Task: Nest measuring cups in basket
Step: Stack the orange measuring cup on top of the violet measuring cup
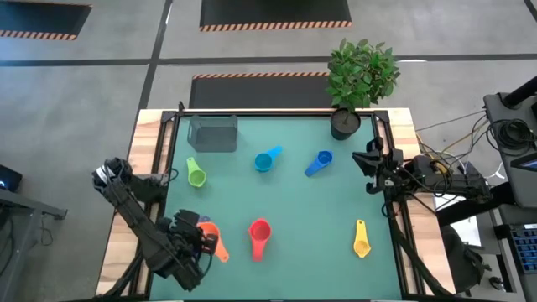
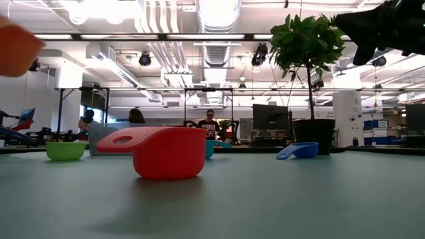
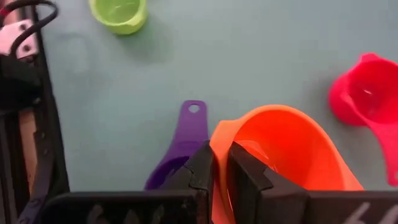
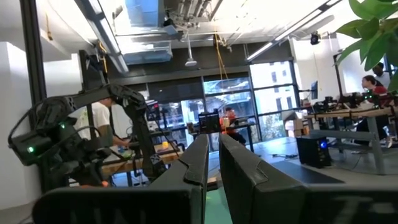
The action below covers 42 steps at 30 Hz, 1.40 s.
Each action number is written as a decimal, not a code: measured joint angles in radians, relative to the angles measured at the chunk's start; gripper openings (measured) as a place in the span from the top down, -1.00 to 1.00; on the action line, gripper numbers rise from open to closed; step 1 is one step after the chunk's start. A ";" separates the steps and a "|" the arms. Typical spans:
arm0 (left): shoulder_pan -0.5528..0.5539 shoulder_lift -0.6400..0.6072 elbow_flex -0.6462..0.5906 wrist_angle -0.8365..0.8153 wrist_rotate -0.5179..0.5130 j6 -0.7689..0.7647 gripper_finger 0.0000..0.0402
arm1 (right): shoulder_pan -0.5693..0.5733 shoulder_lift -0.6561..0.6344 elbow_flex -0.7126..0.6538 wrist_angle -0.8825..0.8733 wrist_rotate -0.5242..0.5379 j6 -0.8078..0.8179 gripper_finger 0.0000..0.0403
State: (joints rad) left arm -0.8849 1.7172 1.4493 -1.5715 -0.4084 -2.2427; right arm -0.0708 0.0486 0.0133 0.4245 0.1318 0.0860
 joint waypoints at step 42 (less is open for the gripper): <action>-0.109 0.000 -0.170 0.051 0.058 -0.070 0.73 | 0.000 0.000 0.000 0.000 0.000 0.011 0.86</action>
State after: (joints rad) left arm -0.9943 1.7172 1.2796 -1.5208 -0.3502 -2.3123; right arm -0.0708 0.0486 0.0132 0.4248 0.1322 0.0971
